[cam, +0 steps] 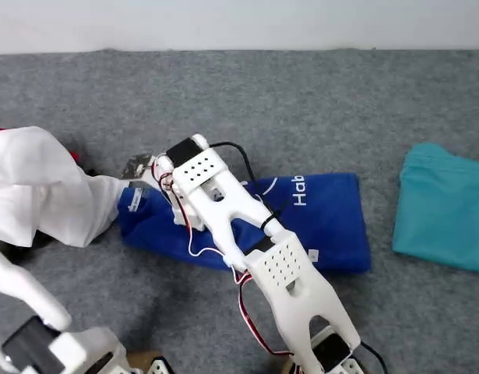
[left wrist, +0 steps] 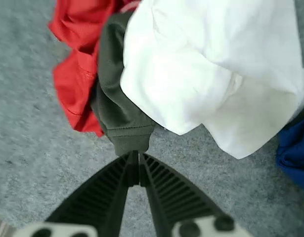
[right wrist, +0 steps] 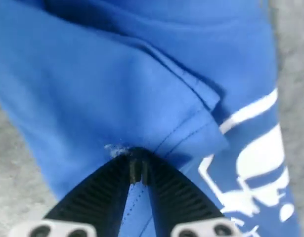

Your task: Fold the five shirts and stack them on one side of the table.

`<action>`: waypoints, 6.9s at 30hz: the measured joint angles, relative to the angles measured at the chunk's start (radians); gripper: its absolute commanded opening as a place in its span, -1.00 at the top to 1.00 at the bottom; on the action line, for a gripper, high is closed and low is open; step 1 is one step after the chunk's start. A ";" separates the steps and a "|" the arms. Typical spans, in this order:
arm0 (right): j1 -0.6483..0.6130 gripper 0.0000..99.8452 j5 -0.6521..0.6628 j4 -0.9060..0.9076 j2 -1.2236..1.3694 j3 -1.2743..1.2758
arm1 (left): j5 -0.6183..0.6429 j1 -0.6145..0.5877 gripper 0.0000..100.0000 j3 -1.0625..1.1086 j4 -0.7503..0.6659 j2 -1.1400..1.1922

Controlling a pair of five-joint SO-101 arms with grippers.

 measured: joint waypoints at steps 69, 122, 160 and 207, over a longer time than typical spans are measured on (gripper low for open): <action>0.836 0.98 -0.229 -0.667 -0.747 1.277 | -0.101 0.003 0.96 0.000 0.002 -0.167; 0.046 0.98 -0.227 -0.241 -0.651 0.603 | -0.101 0.141 0.97 0.054 -0.018 -0.169; 0.279 0.98 0.023 -0.006 -0.374 0.304 | -0.101 0.141 0.97 0.107 -0.035 -0.169; -0.078 0.98 -0.104 0.008 -0.282 0.331 | -0.101 0.141 0.97 0.107 -0.035 -0.169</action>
